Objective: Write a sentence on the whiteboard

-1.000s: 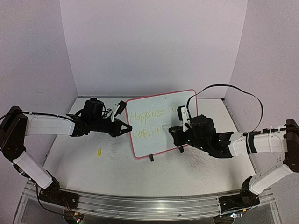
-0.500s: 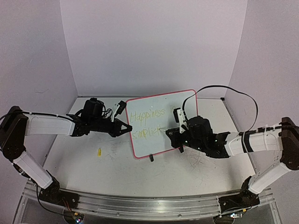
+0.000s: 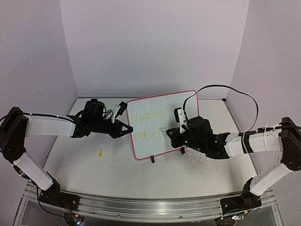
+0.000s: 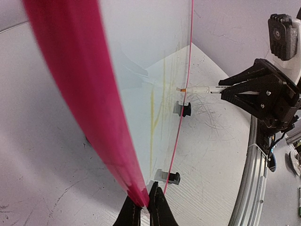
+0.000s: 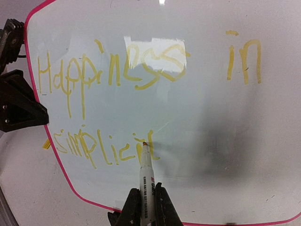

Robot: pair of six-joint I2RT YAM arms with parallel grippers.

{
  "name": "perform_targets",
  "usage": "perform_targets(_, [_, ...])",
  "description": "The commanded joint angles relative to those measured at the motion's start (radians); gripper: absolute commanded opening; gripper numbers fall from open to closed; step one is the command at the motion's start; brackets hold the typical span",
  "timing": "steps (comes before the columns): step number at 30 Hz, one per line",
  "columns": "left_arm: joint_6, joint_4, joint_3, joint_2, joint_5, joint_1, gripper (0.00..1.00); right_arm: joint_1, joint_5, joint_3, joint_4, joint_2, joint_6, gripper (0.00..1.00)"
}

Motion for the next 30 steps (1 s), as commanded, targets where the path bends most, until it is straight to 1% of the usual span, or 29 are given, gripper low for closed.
perform_targets(1, [0.077,-0.052,0.034,0.008,-0.066,-0.003,0.00,-0.003,0.035,0.045,0.023,0.030,-0.009,0.00])
perform_targets(5, [0.079,-0.052,0.032,0.004,-0.069,-0.003,0.00,-0.003,0.097,0.053,-0.029,0.024,0.006,0.00])
perform_targets(9, [0.079,-0.052,0.033,0.005,-0.069,-0.003,0.00,-0.002,0.168,0.027,-0.065,-0.039,0.017,0.00])
perform_targets(11, [0.078,-0.052,0.034,0.008,-0.066,-0.004,0.00,-0.003,0.178,0.017,-0.077,-0.064,0.015,0.00])
perform_targets(14, [0.077,-0.052,0.035,0.011,-0.065,-0.003,0.00,-0.003,0.147,-0.002,-0.071,-0.105,0.012,0.00])
perform_targets(17, [0.077,-0.052,0.033,0.010,-0.067,-0.003,0.00,-0.003,0.055,-0.051,0.013,-0.159,0.000,0.00])
perform_targets(23, [0.075,-0.053,0.035,0.013,-0.064,-0.003,0.00,-0.016,-0.016,-0.022,0.010,-0.065,-0.006,0.00])
perform_targets(30, [0.079,-0.054,0.031,0.003,-0.071,-0.002,0.00,-0.016,0.025,-0.014,0.013,-0.055,-0.013,0.00])
